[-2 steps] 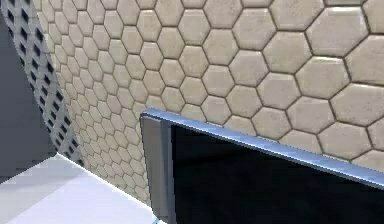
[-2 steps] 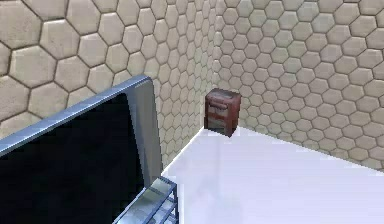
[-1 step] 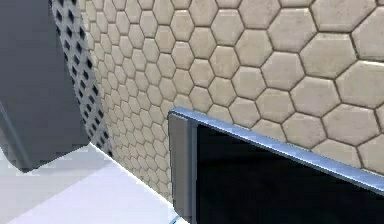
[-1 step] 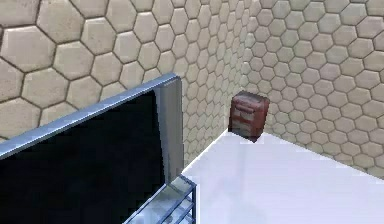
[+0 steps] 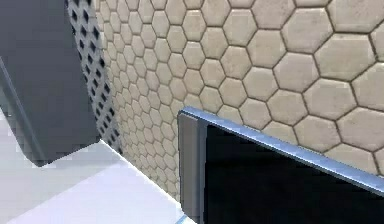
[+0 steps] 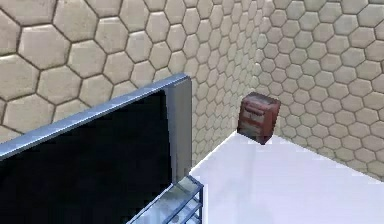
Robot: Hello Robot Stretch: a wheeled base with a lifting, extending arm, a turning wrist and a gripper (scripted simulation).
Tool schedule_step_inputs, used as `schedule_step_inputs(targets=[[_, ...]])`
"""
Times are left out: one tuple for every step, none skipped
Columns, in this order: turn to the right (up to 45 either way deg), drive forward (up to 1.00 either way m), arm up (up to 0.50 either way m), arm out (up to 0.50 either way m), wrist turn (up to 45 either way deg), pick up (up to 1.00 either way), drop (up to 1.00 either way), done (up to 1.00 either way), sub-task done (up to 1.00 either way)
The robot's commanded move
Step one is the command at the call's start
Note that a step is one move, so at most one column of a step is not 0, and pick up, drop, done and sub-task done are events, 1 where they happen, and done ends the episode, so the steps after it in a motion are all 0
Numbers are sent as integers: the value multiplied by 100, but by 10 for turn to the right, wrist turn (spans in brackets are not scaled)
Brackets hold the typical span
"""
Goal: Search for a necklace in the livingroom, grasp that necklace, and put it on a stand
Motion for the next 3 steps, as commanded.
schedule_step_inputs(targets=[[450, 0, 0, 0, 0, 0, 0, 0, 0], [450, 0, 0, 0, 0, 0, 0, 0, 0], [180, 0, 0, 0, 0, 0, 0, 0, 0]])
